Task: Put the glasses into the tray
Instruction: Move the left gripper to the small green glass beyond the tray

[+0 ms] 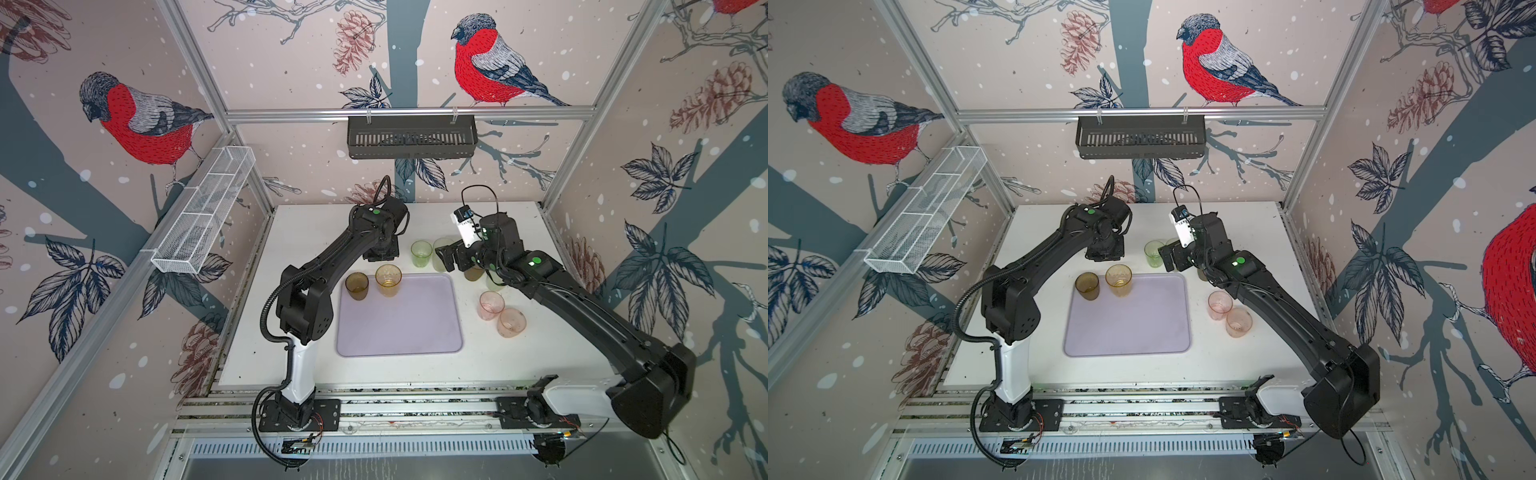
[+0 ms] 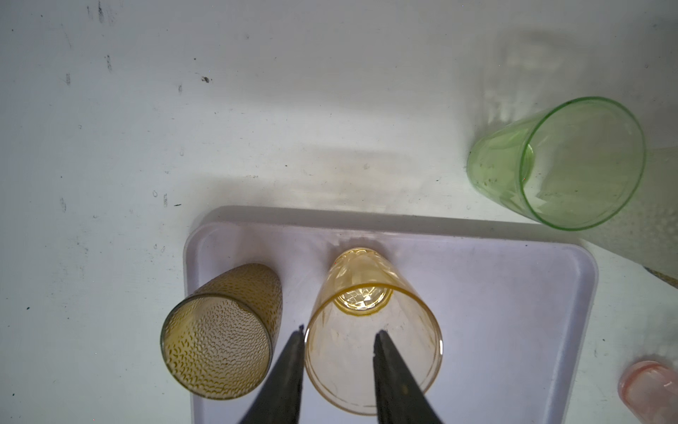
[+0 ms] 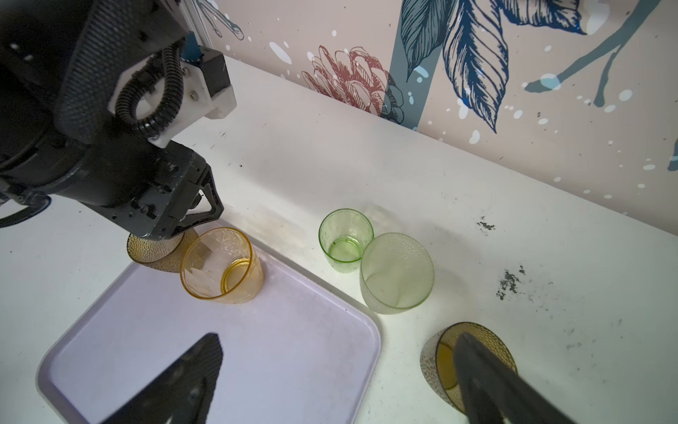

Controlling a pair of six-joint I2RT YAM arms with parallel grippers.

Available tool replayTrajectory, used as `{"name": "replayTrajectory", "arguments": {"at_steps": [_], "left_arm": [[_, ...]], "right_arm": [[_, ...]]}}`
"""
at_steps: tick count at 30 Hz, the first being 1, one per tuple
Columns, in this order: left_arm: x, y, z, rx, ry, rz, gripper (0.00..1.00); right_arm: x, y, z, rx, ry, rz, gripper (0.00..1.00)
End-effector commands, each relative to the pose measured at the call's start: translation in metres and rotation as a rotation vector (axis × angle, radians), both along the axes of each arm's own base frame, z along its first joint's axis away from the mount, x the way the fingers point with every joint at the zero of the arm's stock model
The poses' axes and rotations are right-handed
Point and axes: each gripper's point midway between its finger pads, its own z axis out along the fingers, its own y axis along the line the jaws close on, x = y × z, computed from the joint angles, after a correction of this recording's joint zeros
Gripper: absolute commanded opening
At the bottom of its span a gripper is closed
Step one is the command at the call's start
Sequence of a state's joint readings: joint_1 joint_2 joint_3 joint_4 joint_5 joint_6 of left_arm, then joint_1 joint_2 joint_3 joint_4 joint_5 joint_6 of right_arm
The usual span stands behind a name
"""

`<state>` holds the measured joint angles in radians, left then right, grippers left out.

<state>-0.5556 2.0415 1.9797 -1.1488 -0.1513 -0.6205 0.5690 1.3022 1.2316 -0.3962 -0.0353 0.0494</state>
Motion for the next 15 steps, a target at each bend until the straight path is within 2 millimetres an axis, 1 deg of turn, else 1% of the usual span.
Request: {"name": "replayTrajectory", "arguments": {"at_steps": [1, 3, 5, 7, 11, 14, 15], "left_arm": [[-0.009, -0.005, 0.003, -0.005, 0.058, 0.016, 0.33], [-0.005, -0.015, 0.006, -0.032, 0.064, 0.015, 0.35], [0.001, -0.026, 0.009, -0.071, 0.071, 0.014, 0.38], [0.007, -0.037, 0.012, -0.109, 0.073, 0.010, 0.41], [0.020, -0.056, 0.017, -0.175, 0.071, 0.005, 0.44], [0.022, -0.065, 0.017, -0.219, 0.073, 0.012, 0.44], [0.023, -0.067, 0.017, -0.228, 0.068, 0.013, 0.44]], "right_arm": [[-0.002, -0.005, 0.015, 0.017, -0.024, 0.003, 0.99], [-0.004, -0.009, 0.020, 0.018, -0.033, -0.006, 1.00], [-0.005, -0.013, 0.019, 0.016, -0.022, -0.017, 0.99], [-0.010, -0.019, 0.028, 0.023, -0.035, -0.026, 0.99], [-0.006, -0.026, 0.029, 0.020, -0.019, -0.039, 0.99], [-0.003, -0.030, 0.033, 0.037, -0.006, -0.045, 0.99], [-0.001, -0.030, 0.028, 0.035, 0.009, -0.047, 1.00]]}}
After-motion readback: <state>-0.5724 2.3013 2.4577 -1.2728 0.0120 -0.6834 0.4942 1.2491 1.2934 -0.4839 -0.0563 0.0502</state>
